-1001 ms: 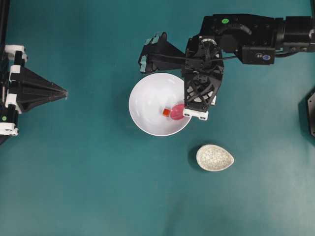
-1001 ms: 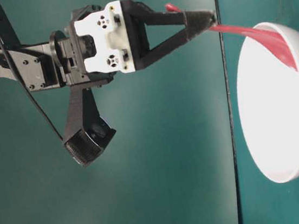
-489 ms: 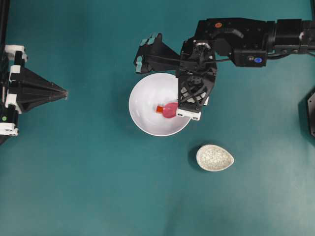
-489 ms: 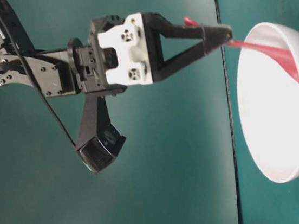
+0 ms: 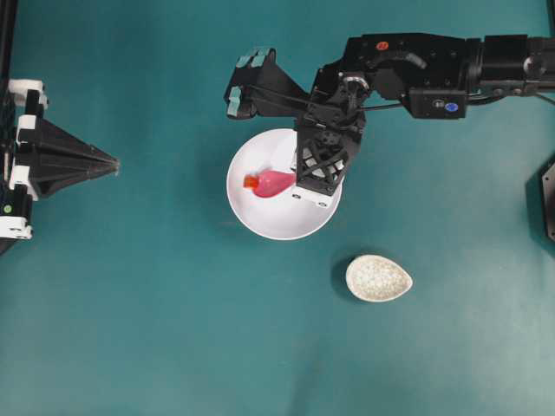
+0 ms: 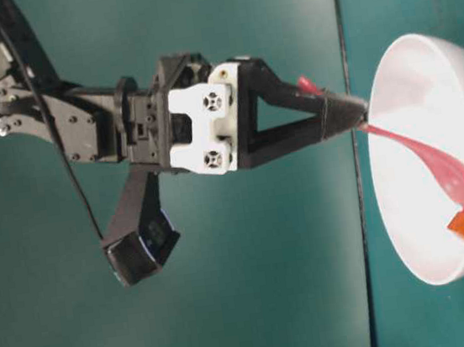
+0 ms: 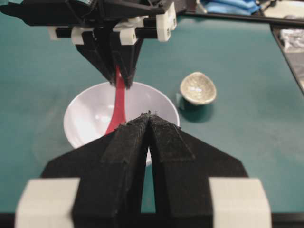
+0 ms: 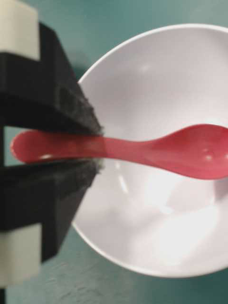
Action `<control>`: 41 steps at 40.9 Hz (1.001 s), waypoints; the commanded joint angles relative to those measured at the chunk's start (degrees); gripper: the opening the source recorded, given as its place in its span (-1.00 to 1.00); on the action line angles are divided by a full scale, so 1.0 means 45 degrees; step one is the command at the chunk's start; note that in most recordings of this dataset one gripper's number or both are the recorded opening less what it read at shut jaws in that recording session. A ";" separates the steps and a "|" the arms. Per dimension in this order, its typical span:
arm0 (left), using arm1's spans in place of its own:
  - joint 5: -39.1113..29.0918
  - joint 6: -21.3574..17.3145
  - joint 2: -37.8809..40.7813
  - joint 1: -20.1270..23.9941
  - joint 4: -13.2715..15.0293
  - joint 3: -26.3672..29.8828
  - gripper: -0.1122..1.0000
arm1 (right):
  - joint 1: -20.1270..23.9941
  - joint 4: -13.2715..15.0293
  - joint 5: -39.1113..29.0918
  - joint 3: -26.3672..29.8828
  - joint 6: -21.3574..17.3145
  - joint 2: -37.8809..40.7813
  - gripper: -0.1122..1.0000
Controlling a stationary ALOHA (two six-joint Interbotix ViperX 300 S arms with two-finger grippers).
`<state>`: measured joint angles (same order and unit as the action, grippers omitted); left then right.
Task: Grip the spoon and scoop the red block from the bowl with right arm.
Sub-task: 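Slide the spoon under the red cube with the right gripper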
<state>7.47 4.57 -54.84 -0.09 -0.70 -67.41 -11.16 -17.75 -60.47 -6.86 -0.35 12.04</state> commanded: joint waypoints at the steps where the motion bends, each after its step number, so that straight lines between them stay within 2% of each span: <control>1: 0.0059 0.0000 0.0078 0.0000 -0.0020 0.0234 -0.79 | 0.0020 0.0000 0.0312 0.0273 -0.0078 -0.0215 -0.39; 13: 0.0059 -0.0020 0.0078 0.0000 -0.0039 0.0234 -0.79 | 0.0020 0.0000 0.0703 -0.0020 -0.0156 -0.0391 -0.39; 41: 0.0059 0.0000 0.0078 0.0000 -0.0039 0.0234 -0.79 | 0.0469 -0.0059 0.3262 -0.2227 -0.0254 -0.1543 -0.41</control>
<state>7.47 4.57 -54.84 -0.09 -0.70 -67.41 -9.58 -17.75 -47.11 -16.61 -1.58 7.47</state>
